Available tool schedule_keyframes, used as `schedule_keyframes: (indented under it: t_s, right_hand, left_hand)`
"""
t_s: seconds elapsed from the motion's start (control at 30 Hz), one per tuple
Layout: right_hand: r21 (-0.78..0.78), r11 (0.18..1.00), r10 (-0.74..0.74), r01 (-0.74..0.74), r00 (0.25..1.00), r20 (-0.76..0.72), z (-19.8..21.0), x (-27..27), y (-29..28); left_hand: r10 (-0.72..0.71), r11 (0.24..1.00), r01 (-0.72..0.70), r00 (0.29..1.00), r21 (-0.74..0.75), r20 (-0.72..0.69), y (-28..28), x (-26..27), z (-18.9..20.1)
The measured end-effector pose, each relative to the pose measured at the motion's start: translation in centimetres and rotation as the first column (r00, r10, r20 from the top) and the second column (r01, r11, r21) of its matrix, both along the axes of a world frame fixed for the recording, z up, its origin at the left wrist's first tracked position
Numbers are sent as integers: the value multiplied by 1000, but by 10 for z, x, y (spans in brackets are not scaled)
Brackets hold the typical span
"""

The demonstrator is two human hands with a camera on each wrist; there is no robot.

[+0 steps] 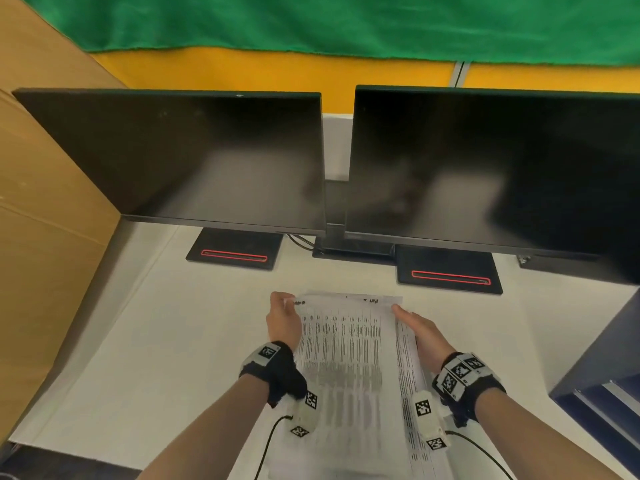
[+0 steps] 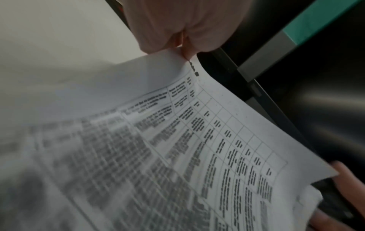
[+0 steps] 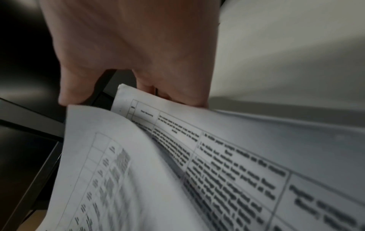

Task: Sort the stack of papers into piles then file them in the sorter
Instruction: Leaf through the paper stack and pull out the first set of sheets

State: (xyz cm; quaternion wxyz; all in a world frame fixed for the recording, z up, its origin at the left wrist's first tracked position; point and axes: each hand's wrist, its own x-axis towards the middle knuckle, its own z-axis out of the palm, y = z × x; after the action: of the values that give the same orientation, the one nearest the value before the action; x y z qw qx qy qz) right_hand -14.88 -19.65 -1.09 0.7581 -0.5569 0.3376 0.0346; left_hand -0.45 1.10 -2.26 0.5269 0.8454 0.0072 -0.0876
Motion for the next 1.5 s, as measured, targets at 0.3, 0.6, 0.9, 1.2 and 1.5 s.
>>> schedule_keyframes:
  t_s: [0.3, 0.6, 0.9, 1.2, 1.5]
  right_hand:
    - [-80, 997, -16, 16, 1000, -9, -8, 0, -1]
    - [-204, 972, 111, -118, 993, -43, -14, -9, -11]
    - [-220, 969, 114, -113, 993, -8, -12, -6, -4]
    - [-364, 931, 6, 0, 1000, 16, -19, -4, 6]
    - [-373, 928, 5, 14, 999, 50, -15, -9, 7]
  left_hand:
    - [-356, 932, 359, 932, 51, -69, 7, -14, -23]
    - [-388, 905, 364, 919, 221, 75, -1, 37, 1]
    - [-699, 459, 652, 684, 604, -207, -12, 51, 1]
    - [-802, 562, 753, 597, 343, 3, -18, 24, 8]
    - [-647, 684, 587, 763, 433, -10, -19, 32, 15]
